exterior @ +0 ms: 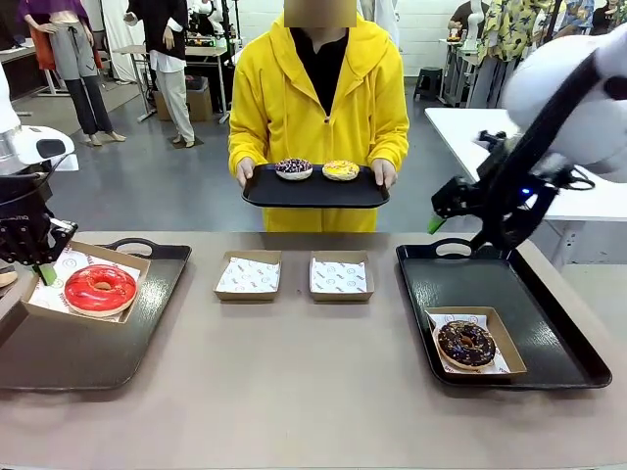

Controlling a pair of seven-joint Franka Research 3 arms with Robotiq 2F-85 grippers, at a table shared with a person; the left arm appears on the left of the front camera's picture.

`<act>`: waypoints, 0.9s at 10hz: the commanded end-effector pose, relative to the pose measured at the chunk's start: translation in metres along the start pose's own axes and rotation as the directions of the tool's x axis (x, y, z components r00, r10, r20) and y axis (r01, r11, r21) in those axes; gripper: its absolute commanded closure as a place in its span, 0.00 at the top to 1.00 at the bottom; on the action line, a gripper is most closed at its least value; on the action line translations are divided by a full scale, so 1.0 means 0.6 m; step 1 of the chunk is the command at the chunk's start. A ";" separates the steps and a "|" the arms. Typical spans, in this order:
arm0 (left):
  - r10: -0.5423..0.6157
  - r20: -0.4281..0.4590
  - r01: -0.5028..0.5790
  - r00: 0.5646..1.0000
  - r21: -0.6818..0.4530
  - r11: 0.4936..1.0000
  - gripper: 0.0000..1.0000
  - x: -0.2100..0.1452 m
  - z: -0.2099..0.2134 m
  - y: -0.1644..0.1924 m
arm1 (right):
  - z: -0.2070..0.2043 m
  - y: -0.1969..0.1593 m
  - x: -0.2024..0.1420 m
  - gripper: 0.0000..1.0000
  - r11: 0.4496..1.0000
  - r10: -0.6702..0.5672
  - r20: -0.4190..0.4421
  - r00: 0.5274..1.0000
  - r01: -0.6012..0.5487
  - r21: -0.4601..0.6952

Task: Individually package the donuts and arrange them on the tray.
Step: Place the picked Paper togo box on the Handle tray while simultaneously picking up another Paper togo box from the table with the other hand.

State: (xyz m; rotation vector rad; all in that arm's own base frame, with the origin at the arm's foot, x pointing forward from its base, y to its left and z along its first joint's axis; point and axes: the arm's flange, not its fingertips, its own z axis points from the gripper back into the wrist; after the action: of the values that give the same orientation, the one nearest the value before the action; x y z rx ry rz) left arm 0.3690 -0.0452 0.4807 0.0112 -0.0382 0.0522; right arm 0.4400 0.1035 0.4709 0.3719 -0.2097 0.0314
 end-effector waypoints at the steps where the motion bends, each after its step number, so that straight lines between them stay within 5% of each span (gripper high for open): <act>1: -0.072 0.059 0.071 0.996 0.023 0.997 0.01 -0.003 -0.028 0.019 | -0.036 0.056 0.059 1.00 0.992 -0.010 -0.036 0.999 0.005 -0.129; 9: -0.137 0.010 0.137 0.990 0.032 0.990 0.01 0.001 -0.090 0.022 | -0.265 0.176 0.145 1.00 0.958 -0.003 -0.136 0.991 -0.036 -0.284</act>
State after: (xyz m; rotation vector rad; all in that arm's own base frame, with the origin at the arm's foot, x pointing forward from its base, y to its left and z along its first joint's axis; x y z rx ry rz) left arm 0.3722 -0.0294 0.4213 0.0433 -0.0349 -0.0808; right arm 0.5386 0.2498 0.3850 0.1265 -0.0726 0.0657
